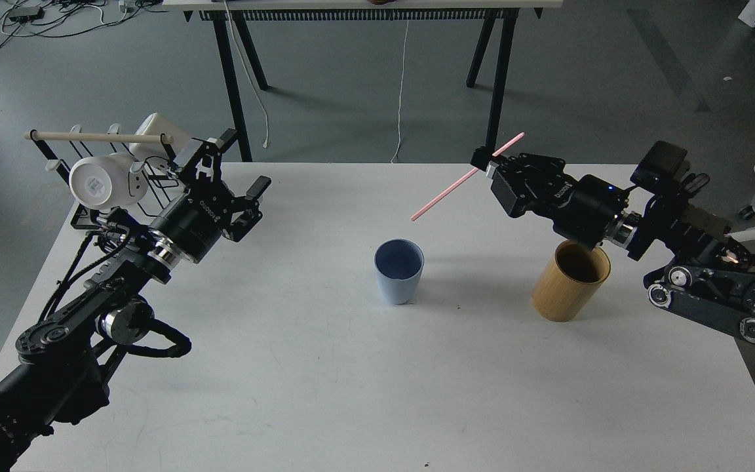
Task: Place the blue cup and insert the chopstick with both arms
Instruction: 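Move the pink stick over the blue cup and lower it inside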
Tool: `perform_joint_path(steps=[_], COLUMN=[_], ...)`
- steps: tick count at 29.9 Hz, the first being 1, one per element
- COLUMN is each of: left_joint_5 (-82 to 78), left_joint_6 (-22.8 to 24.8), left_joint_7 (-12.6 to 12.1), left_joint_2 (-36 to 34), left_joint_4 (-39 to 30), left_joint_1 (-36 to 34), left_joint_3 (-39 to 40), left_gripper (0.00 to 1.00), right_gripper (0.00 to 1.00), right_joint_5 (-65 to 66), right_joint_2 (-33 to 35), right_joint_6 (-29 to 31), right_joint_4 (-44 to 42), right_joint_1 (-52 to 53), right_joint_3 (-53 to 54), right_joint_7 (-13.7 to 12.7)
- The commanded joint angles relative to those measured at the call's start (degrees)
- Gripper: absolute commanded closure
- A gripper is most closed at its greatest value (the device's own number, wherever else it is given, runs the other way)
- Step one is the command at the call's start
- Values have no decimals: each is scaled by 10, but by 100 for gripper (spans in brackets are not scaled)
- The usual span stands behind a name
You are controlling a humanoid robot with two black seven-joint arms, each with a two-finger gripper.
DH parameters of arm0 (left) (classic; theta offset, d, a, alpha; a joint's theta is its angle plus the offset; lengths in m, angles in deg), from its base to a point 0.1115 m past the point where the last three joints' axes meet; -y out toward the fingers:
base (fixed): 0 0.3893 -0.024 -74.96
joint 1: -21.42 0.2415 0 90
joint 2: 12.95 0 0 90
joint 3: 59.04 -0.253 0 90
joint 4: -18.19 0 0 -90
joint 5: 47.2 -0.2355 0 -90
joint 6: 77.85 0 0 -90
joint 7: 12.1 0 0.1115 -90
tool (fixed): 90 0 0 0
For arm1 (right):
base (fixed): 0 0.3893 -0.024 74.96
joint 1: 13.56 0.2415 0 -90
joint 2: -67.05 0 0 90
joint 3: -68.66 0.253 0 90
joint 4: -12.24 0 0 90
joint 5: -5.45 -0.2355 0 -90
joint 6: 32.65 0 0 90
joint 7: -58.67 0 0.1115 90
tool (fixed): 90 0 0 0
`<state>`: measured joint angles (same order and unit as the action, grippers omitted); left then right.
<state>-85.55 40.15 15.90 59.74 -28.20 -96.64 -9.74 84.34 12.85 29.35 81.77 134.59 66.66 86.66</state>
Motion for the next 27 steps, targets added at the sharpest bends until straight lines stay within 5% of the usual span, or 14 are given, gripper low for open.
perform_joint_path(steps=[1, 17, 18, 21, 27], left_joint_5=[0, 1, 1, 1, 2], left_joint_6=[0, 0, 0, 0, 0], left_joint_7=[0, 0, 0, 0, 0], left_joint_2=[0, 0, 0, -2, -3], left_joint_4=[0, 0, 0, 0, 0], left_joint_1=[0, 0, -1, -2, -1], left_joint_3=[0, 1, 1, 1, 1], left_gripper=[2, 2, 2, 2, 2], right_gripper=[100, 91, 83, 28, 8], right_joint_5=[-1, 3, 3, 3, 3], right_joint_2=[-24, -100, -105, -109, -108], right_joint_6=[0, 0, 0, 0, 0], right_joint_4=[-4, -68, -71, -71, -71], right_joint_1=[13, 8, 9, 10, 13], right_joint_3=[-25, -91, -98, -100, -100], right_joint_7=[0, 0, 0, 0, 0])
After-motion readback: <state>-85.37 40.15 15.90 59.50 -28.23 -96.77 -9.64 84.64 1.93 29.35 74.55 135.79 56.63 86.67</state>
